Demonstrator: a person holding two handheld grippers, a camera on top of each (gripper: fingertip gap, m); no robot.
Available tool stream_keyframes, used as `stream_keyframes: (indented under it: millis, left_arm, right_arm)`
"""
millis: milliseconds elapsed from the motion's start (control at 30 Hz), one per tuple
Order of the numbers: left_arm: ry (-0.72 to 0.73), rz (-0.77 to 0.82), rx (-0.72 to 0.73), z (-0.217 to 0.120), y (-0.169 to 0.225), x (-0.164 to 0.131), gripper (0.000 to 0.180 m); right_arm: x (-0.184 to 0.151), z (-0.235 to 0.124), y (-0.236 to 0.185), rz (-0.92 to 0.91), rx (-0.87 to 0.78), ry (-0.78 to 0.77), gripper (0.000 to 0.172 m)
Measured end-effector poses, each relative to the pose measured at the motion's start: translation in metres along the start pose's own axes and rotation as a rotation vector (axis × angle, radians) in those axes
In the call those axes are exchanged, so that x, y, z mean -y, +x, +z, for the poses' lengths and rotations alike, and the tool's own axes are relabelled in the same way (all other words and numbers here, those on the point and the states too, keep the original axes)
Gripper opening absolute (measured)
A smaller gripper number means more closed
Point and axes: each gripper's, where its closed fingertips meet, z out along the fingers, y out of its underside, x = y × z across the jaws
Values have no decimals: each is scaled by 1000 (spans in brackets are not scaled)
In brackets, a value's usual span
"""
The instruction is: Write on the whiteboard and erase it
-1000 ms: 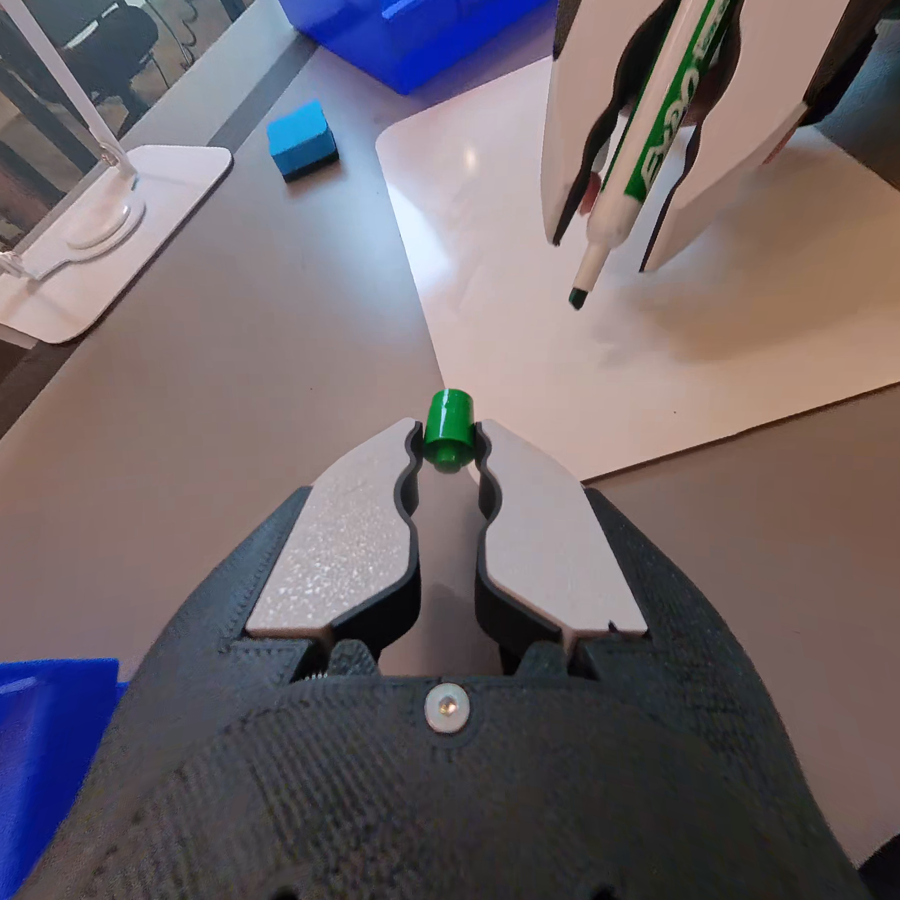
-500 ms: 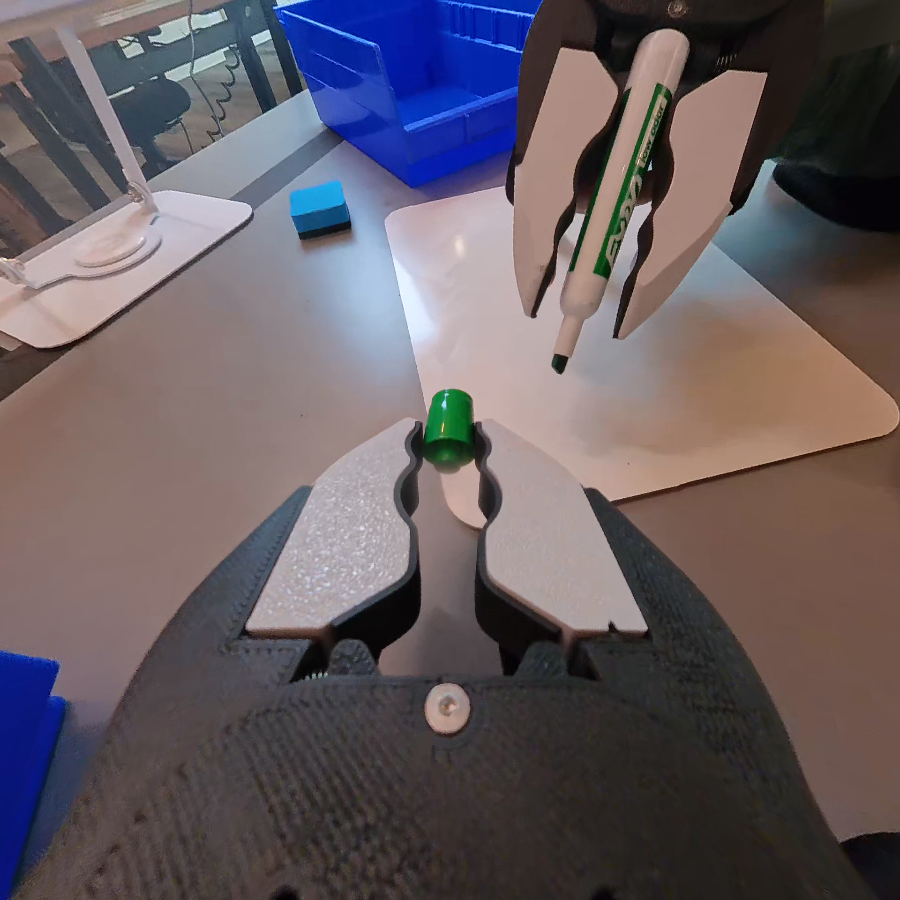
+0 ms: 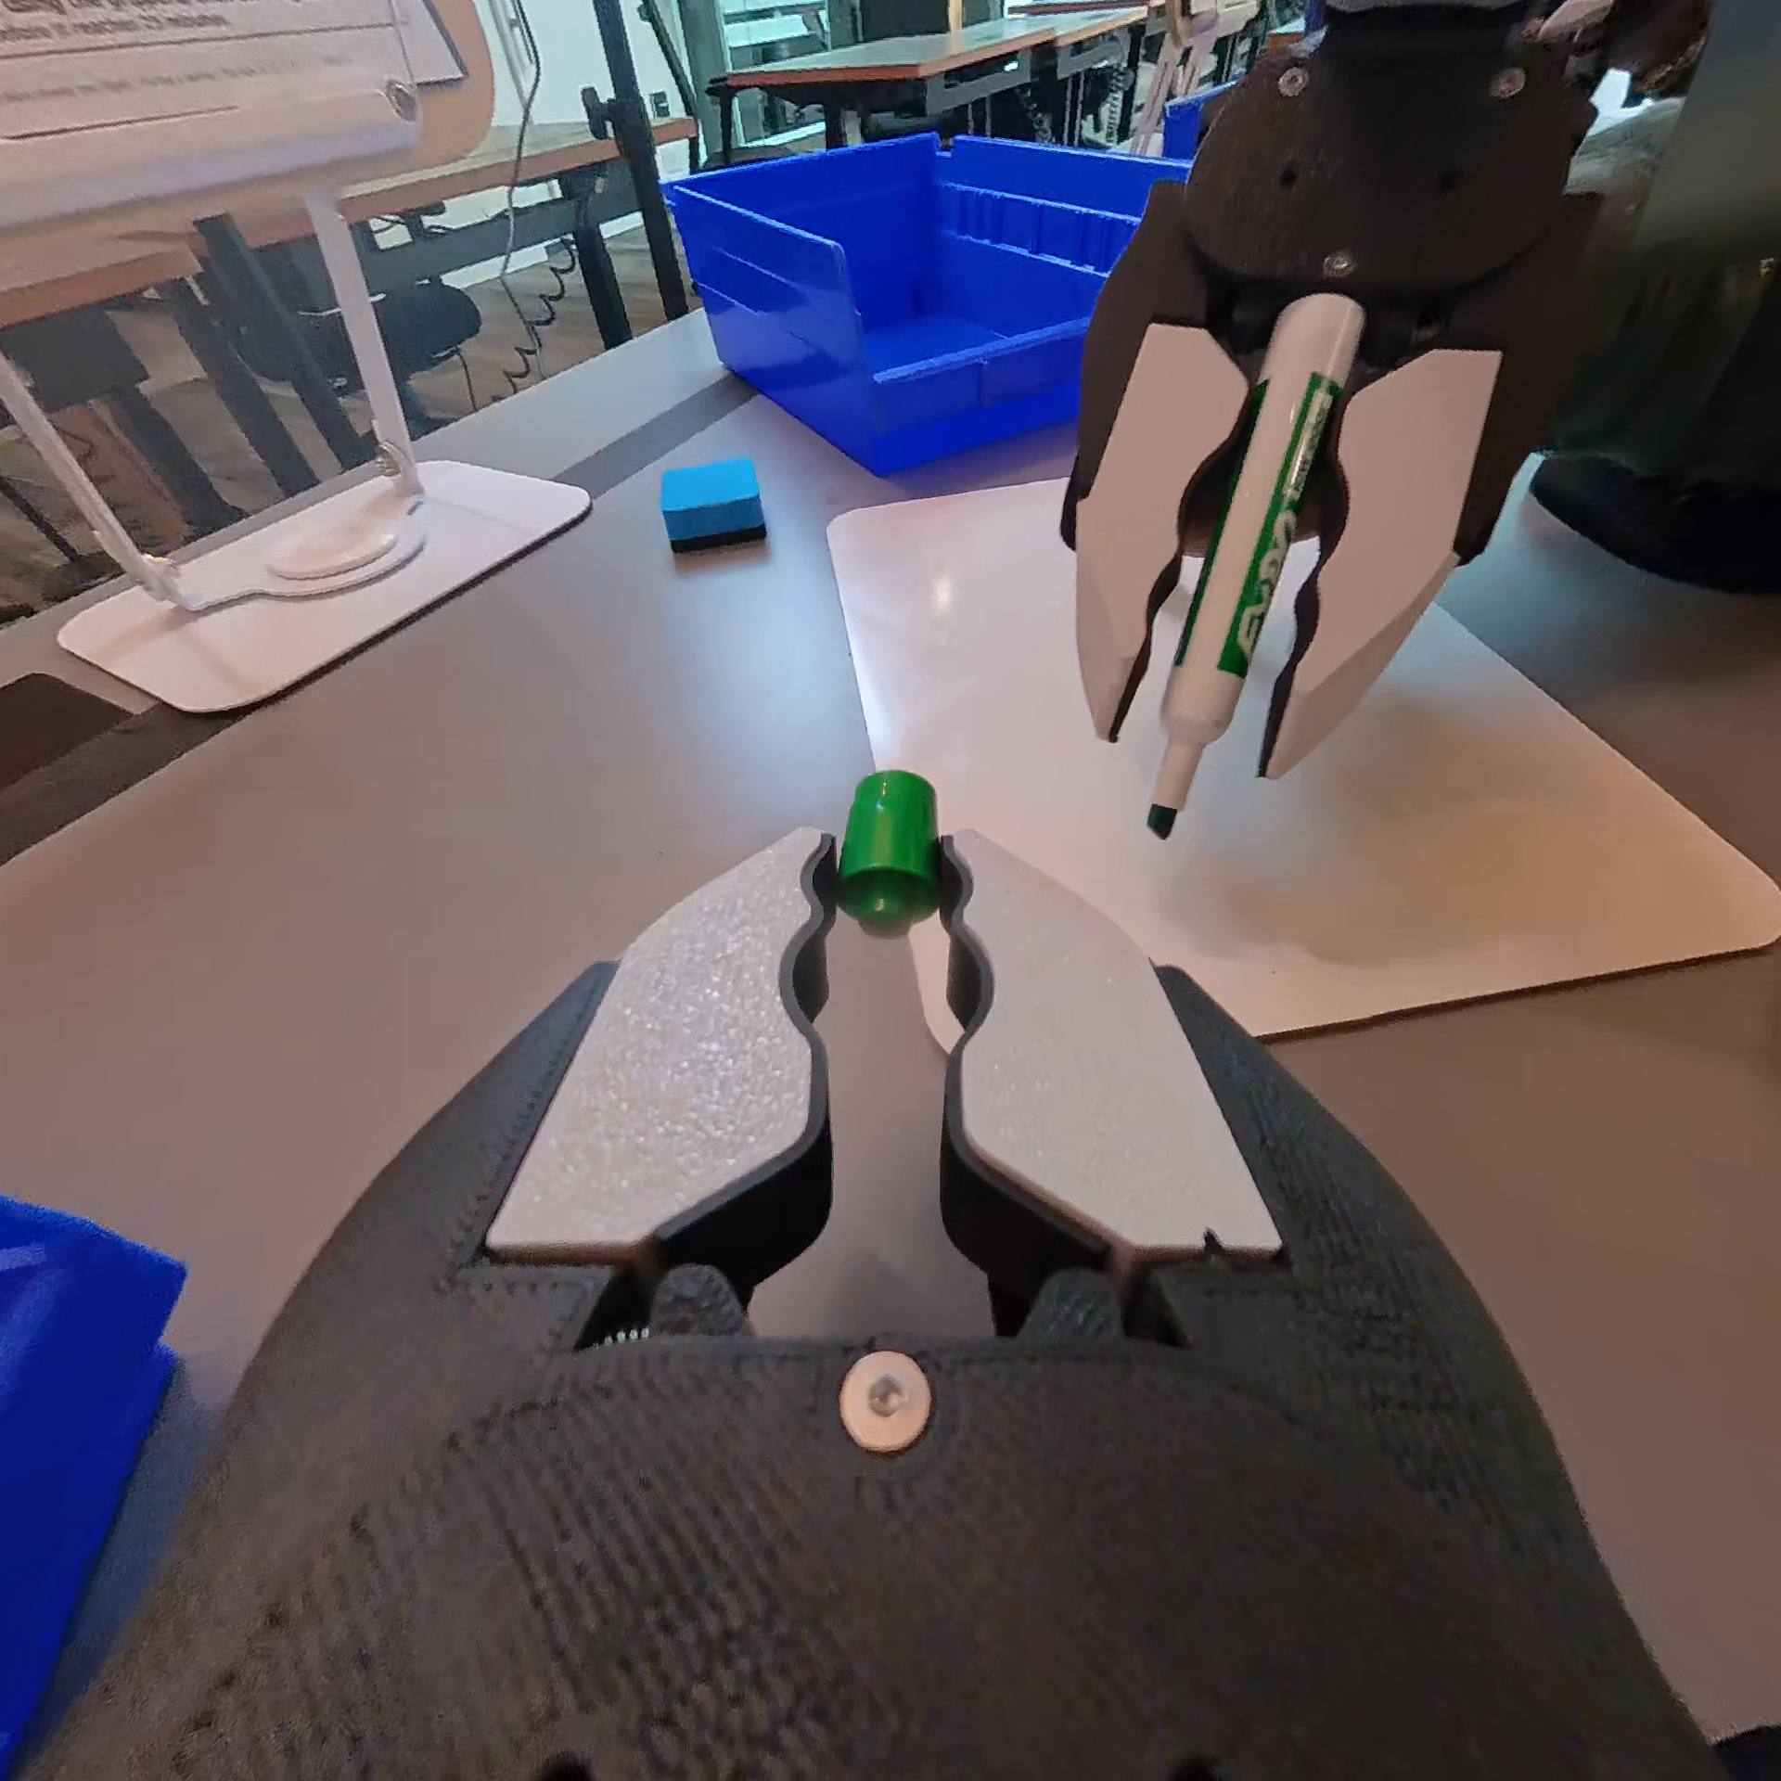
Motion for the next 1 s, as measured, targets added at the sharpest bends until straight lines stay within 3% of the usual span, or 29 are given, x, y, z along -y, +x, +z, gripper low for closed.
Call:
stream_keyframes:
  millis: [367,1000]
  left_arm:
    - [-30,-1,9,4,-1,-8,20]
    - [-70,-14,-28,4,0,-13,20]
  right_arm:
    - [-24,0,3,67,-39,-99,35]
    - [-26,11,26,46,-81,-243,34]
